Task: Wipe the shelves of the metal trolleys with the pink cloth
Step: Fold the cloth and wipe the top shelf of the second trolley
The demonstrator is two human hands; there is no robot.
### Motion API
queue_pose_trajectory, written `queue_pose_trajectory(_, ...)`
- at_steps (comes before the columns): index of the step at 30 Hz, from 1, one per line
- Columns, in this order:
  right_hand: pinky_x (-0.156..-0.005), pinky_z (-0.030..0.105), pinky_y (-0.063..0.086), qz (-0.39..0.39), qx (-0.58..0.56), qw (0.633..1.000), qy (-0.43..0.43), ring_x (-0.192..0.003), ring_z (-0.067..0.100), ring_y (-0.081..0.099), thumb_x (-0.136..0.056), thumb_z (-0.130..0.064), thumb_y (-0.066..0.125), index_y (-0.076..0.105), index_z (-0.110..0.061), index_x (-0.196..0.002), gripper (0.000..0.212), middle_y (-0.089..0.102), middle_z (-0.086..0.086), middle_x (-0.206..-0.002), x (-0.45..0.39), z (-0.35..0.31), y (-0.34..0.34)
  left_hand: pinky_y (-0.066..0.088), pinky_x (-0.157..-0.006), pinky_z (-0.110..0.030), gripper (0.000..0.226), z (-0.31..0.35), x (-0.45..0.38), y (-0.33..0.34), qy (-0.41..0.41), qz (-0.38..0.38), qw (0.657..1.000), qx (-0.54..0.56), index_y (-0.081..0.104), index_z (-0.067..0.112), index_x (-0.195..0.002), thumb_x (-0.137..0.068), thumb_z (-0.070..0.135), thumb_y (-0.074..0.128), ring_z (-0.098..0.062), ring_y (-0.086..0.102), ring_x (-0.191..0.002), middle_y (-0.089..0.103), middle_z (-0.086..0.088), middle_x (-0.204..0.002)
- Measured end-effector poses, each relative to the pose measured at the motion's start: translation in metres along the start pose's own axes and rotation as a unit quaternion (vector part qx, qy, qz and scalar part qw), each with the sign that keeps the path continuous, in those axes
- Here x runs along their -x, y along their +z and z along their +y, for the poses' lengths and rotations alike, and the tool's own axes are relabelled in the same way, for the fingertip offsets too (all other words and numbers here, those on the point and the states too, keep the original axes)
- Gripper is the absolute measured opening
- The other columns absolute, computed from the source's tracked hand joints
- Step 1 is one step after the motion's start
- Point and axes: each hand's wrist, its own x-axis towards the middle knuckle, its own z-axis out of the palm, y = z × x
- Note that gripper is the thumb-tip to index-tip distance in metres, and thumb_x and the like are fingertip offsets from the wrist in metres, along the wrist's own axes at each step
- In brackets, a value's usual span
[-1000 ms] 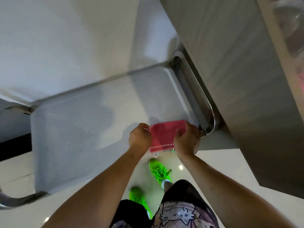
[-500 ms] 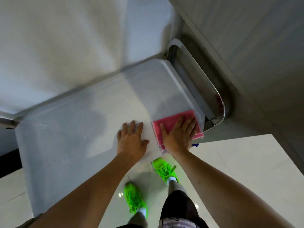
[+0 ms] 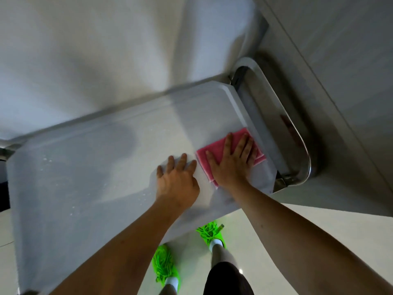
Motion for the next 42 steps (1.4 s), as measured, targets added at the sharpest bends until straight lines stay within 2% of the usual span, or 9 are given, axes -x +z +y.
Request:
queue_pose_trajectory(7,-0.121,0.062,-0.011,-0.01,0.004,1.0,-0.012,-0.153,0.047,-0.012,-0.087,-0.086,0.007,-0.015,-0.016,-0.161,0.104,-0.015,0.029,-0.166,-0.067,-0.042,-0.01,0.036,-0.112,-0.049,0.055,-0.004,-0.012,-0.015,-0.013,-0.009,0.998,0.056,0.049,0.036,-0.145,-0.09,0.037,0.04,-0.03,0.031,-0.147,0.037,0.006,-0.16)
queue_pose_trajectory(13,-0.119,0.061,-0.013,-0.006,0.004,0.999,-0.032,-0.153,0.048,-0.01,-0.087,-0.086,0.012,-0.01,-0.015,-0.162,0.105,-0.01,0.03,-0.166,-0.131,-0.077,-0.021,0.048,-0.085,-0.042,0.052,0.008,-0.02,-0.031,-0.031,-0.007,0.999,0.041,0.068,0.024,-0.12,-0.083,0.035,0.033,-0.032,0.053,-0.119,0.062,0.0,-0.127)
queue_pose_trajectory(16,-0.12,0.061,-0.011,0.002,0.007,0.999,-0.035,-0.153,0.048,-0.009,-0.087,-0.085,0.014,-0.008,-0.013,-0.162,0.106,-0.007,0.031,-0.166,-0.154,-0.086,-0.024,0.041,-0.074,-0.04,0.039,0.014,-0.024,-0.032,-0.031,-0.029,0.999,0.015,0.067,0.015,-0.11,-0.085,0.03,0.04,-0.035,0.052,-0.109,0.06,-0.006,-0.113)
queue_pose_trajectory(19,-0.121,0.059,-0.011,0.005,0.008,0.999,-0.034,-0.154,0.048,-0.009,-0.088,-0.085,0.016,-0.008,-0.013,-0.162,0.106,-0.008,0.03,-0.166,-0.156,-0.086,-0.026,0.045,-0.081,-0.043,0.035,0.014,-0.02,-0.028,-0.023,-0.029,0.999,0.001,0.063,0.014,-0.111,-0.086,0.029,0.044,-0.039,0.049,-0.11,0.054,-0.01,-0.114)
queue_pose_trajectory(23,-0.12,0.055,-0.014,-0.005,0.019,0.998,-0.061,-0.154,0.045,-0.01,-0.091,-0.084,0.015,-0.008,-0.013,-0.162,0.103,-0.012,0.027,-0.167,-0.135,-0.066,-0.029,0.042,-0.077,-0.04,0.042,0.01,-0.021,-0.028,-0.018,-0.024,0.999,0.014,0.064,0.019,-0.118,-0.085,0.031,0.041,-0.036,0.051,-0.112,0.057,-0.008,-0.118)
queue_pose_trajectory(28,-0.12,0.055,-0.013,-0.011,0.021,0.999,-0.038,-0.154,0.044,-0.011,-0.092,-0.082,0.013,-0.011,-0.013,-0.162,0.101,-0.014,0.026,-0.167,-0.069,-0.024,-0.023,0.043,-0.073,-0.031,0.038,0.007,-0.033,-0.033,-0.065,-0.008,0.997,0.035,0.071,0.019,-0.109,-0.087,0.038,0.046,-0.034,0.066,-0.104,0.069,-0.011,-0.112)
queue_pose_trajectory(32,-0.12,0.053,-0.015,-0.02,0.014,1.0,0.002,-0.155,0.043,-0.011,-0.092,-0.081,0.015,-0.011,-0.012,-0.162,0.101,-0.015,0.026,-0.167,-0.004,0.004,-0.012,0.045,-0.073,-0.032,0.037,0.009,-0.03,-0.036,-0.045,-0.019,0.998,0.044,0.072,0.018,-0.105,-0.088,0.038,0.046,-0.036,0.066,-0.103,0.07,-0.013,-0.111)
queue_pose_trajectory(36,-0.122,0.053,-0.008,-0.015,-0.007,0.999,0.048,-0.155,0.044,-0.004,-0.095,-0.076,0.026,-0.004,-0.012,-0.163,0.098,-0.009,0.028,-0.167,0.053,0.019,-0.003,0.047,-0.084,-0.035,0.046,0.009,-0.025,-0.039,-0.026,-0.042,0.997,0.052,0.067,0.012,-0.117,-0.088,0.038,0.041,-0.038,0.061,-0.114,0.065,-0.016,-0.123)
queue_pose_trajectory(42,-0.124,0.054,-0.004,-0.023,-0.016,0.997,0.074,-0.154,0.046,0.001,-0.096,-0.074,0.031,0.004,-0.01,-0.163,0.096,-0.003,0.03,-0.167,0.099,0.025,0.006,0.038,-0.078,-0.035,0.047,0.002,-0.023,-0.041,0.051,-0.105,0.993,-0.022,0.062,0.019,-0.121,-0.088,0.035,0.033,-0.035,0.055,-0.11,0.055,-0.013,-0.123)
